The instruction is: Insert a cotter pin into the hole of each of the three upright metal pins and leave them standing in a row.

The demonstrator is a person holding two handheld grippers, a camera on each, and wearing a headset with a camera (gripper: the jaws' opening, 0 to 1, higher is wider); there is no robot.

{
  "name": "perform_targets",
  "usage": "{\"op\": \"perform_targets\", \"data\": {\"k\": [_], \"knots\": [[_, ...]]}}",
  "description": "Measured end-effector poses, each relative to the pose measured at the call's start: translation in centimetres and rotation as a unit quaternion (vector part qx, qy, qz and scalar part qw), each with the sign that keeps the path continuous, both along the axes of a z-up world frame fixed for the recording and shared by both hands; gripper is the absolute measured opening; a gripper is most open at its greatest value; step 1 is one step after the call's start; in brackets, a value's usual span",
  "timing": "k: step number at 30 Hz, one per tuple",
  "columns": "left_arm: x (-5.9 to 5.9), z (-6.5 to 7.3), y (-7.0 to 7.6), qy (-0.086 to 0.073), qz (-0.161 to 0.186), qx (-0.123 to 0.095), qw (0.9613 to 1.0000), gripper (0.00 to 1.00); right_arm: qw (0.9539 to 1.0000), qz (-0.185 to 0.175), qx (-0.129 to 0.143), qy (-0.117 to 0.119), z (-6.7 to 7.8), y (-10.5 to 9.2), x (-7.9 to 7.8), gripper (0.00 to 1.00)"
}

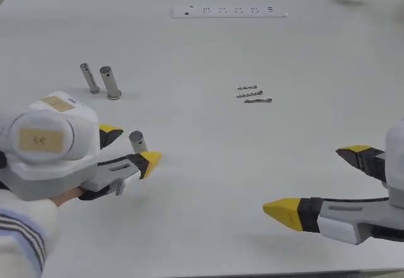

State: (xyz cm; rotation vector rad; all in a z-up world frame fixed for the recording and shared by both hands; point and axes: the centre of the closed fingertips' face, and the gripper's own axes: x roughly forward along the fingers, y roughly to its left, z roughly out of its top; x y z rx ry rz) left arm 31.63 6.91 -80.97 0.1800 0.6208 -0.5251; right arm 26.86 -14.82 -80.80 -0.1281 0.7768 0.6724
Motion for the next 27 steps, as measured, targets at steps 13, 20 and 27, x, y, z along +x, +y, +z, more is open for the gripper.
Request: {"op": "perform_targets", "data": {"k": [13,20,27], "knots": [[-1.8,1.0,-1.2,-0.005,-0.048,-0.037,0.9982,0.89,0.9999,0.009,-0.009,-0.003,0.3,0.5,0.7,0.96],[-2.7,0.8,-1.1,0.01,-0.056,-0.049,0.9971,0.99,0.9994,0.022,-0.022,-0.013,1.4,0.6,2.1,0.96],[-3.5,0.5,-0.7,0.021,-0.06,-0.041,0.9972,1.0,0.9986,0.037,-0.03,-0.024,2.4,1.0,3.5,0.95]]}}
